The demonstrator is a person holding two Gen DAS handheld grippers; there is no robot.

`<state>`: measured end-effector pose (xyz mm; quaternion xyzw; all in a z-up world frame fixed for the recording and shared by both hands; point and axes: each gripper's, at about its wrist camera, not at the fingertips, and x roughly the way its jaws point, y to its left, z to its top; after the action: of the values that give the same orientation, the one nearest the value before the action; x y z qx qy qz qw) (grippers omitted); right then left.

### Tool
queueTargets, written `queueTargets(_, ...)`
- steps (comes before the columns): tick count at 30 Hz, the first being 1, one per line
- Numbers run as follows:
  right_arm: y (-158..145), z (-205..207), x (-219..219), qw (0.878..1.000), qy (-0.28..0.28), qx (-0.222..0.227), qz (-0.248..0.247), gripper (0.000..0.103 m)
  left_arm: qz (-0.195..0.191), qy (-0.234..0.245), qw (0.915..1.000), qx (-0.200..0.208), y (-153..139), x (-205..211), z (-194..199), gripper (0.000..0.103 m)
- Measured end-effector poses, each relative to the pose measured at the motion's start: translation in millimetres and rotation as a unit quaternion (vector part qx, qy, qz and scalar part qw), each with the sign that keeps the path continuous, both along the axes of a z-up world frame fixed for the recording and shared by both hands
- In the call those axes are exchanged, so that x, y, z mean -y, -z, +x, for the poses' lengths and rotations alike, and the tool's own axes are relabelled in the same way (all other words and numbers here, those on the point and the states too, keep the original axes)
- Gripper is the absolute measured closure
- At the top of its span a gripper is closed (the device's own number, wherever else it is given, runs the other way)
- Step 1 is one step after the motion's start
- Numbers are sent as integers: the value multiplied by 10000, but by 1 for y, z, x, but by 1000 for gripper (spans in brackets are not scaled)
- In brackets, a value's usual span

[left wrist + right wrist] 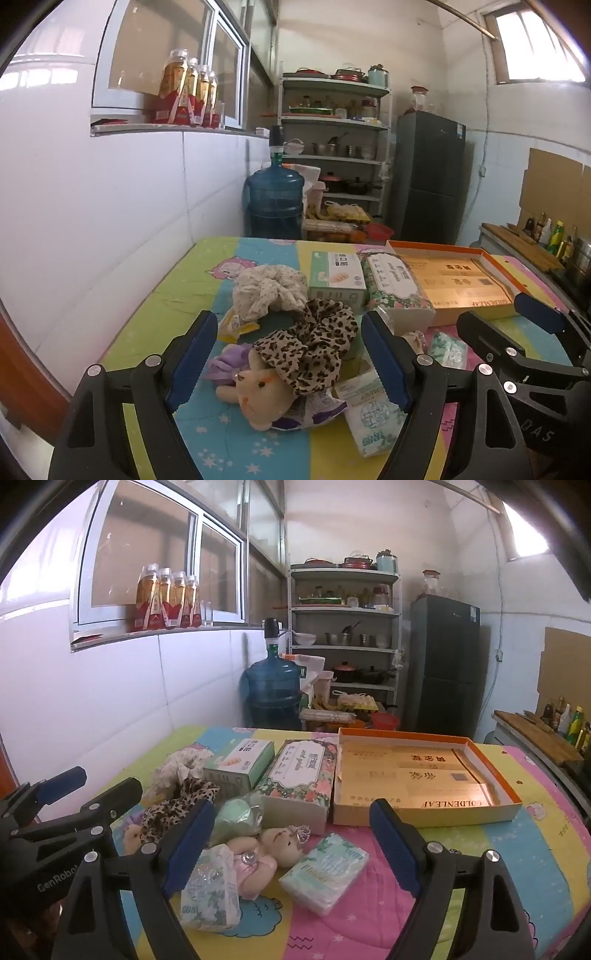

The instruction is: Organize soft objects

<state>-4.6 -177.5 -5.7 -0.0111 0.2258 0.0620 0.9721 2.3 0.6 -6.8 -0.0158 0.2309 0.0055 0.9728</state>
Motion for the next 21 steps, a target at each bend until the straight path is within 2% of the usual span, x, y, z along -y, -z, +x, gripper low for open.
queueTargets(12, 5, -10, -5, 10000, -52, -34, 3, 17, -29, -58, 10000, -12, -1, -3, 0, 22)
queueTargets(13, 4, 0, -4, 9999, -64, -77, 8, 17, -36, -57, 10000, -15, -1, -4, 0, 22)
queueTargets(21, 5, 0, -5, 9998, -111, -134, 25, 17, -47, -52, 10000, -24, 0, -4, 0, 22)
